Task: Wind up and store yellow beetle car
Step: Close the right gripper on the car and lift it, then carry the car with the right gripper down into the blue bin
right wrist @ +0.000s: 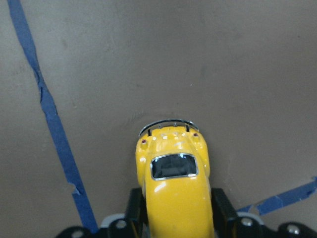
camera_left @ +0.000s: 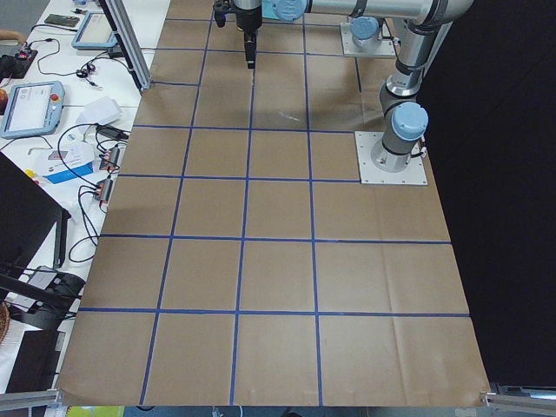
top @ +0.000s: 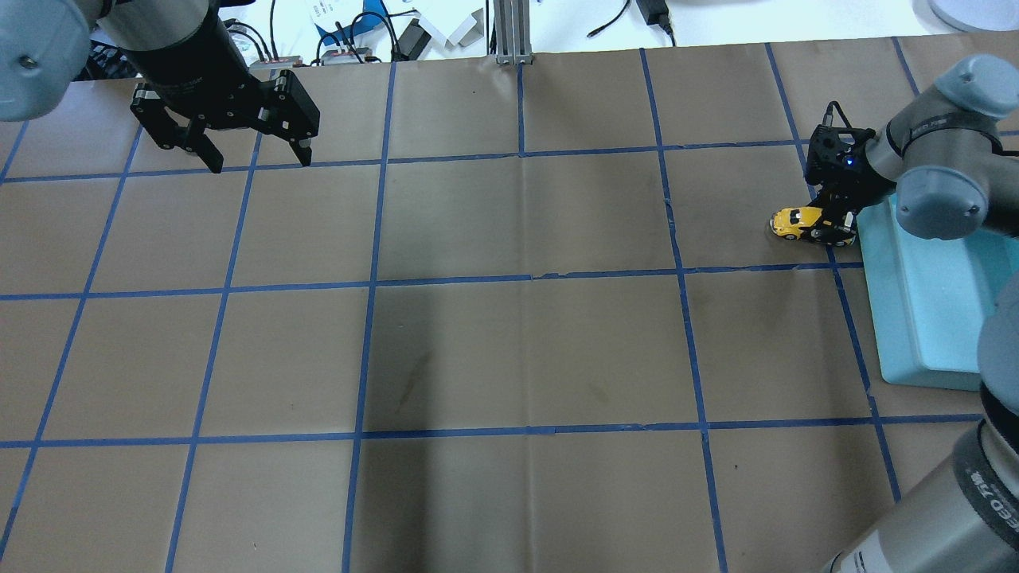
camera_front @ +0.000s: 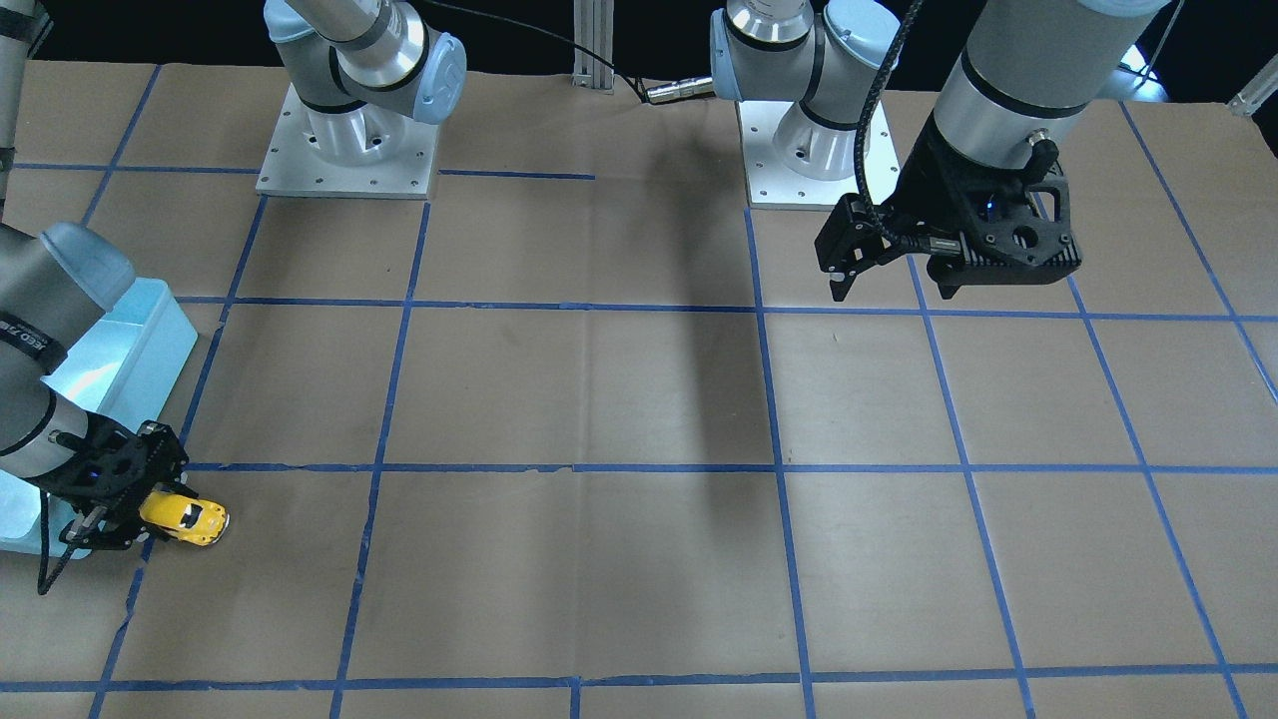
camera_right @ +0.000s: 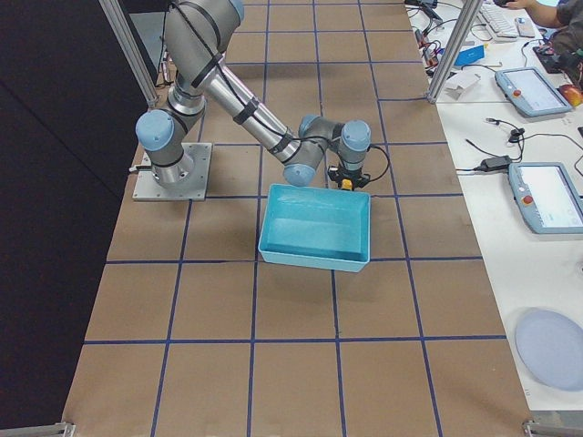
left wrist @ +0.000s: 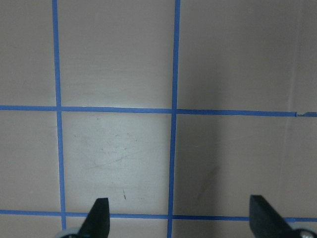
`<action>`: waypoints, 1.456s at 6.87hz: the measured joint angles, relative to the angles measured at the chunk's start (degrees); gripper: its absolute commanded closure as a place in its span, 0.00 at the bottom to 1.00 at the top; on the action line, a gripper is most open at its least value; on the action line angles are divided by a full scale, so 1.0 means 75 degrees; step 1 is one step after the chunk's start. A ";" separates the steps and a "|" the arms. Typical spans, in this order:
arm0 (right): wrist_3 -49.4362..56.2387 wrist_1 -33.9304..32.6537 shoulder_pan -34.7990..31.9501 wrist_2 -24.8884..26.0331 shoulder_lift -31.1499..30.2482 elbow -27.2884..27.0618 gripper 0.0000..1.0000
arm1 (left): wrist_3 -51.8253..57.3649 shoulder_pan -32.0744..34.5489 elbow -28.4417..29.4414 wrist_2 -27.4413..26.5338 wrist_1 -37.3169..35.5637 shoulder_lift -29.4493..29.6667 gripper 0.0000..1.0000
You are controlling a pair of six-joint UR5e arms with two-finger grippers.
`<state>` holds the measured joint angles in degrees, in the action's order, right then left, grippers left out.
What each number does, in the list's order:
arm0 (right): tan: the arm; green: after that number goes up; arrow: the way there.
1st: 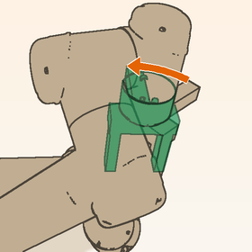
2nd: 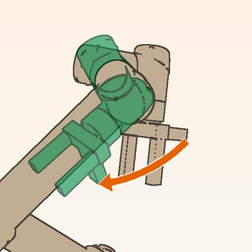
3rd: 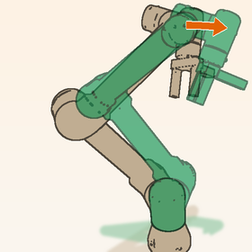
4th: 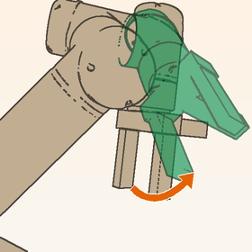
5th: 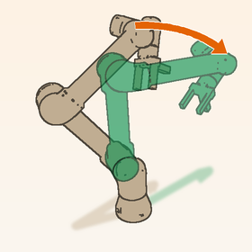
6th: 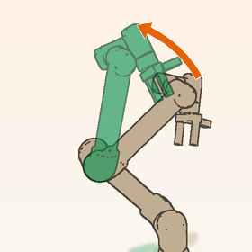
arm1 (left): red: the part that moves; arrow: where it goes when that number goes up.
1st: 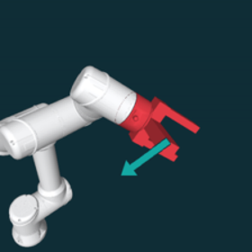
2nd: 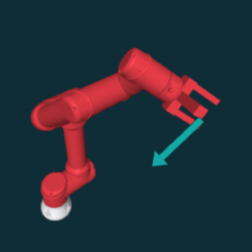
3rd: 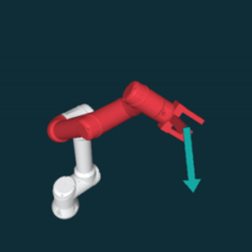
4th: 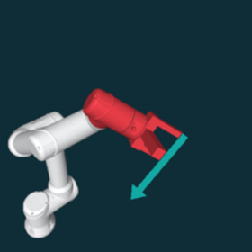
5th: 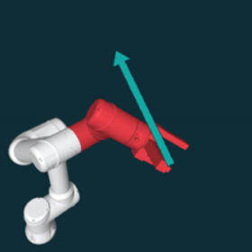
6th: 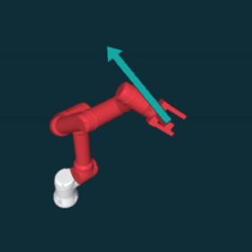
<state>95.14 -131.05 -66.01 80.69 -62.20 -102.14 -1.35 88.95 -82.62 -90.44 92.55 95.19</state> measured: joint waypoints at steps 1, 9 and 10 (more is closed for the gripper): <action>-0.0063 0.0019 0.0000 0.0003 -0.0031 0.0053 0.81 | 0.0002 0.0000 -0.0003 -0.0005 0.0006 -0.0009 0.00; -0.3037 0.1445 0.0026 0.0188 -0.1351 0.1520 0.88 | 0.0121 -0.0124 -0.0727 -0.0002 -0.0272 -0.0527 0.00; -0.4042 0.1450 0.0372 0.0304 -0.1427 0.1476 0.88 | 0.0118 -0.0145 -0.0727 0.0003 -0.0278 -0.0527 0.00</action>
<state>64.83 -120.17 -63.22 82.97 -72.90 -91.08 -0.46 87.86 -88.07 -90.42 90.46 91.23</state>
